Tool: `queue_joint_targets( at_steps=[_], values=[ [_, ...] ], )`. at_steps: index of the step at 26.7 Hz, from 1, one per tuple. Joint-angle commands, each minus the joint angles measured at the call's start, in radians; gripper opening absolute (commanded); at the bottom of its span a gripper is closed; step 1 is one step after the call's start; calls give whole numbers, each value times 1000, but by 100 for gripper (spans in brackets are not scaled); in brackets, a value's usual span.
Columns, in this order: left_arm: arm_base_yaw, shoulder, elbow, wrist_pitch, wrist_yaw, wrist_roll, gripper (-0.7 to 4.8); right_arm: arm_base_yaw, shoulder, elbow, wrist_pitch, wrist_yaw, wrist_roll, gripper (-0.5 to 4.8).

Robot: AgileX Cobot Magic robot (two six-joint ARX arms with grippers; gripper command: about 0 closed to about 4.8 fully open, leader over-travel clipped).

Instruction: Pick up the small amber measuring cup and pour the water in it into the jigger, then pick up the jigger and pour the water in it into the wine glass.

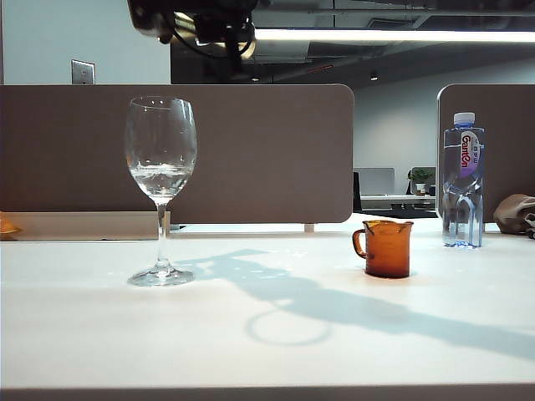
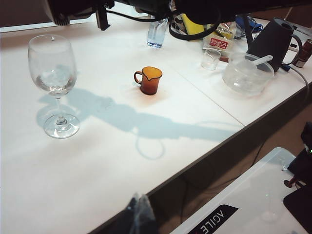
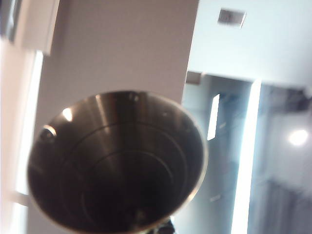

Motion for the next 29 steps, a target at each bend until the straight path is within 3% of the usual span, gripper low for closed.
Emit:
queue_joint_targets(
  at_steps=[1,3,7,8,11,20,29],
  values=[
    [2,1,3,12,3,0,-2,0,-8,5,14,72,367,-1],
    [2,1,3,12,4,0,-2,-5,-19,-4,-28,113,676,-1],
    [2,1,3,12,4,0,-2,-23,-54,-125,-24,76,1013,-1],
    [2,1,3,12,4,0,-2,-45,-68,-180,-17,24,1123,-1],
    [2,1,3,12,4,0,-2,-84,-85,-363,176,-31,1364,-1],
    [2,1,3,12,3,0,-2,-137,-67,-605,535,-132,1642,-1],
    [2,1,3,12,4,0,-2,-171,11,-652,558,-212,1746,-1]
  ],
)
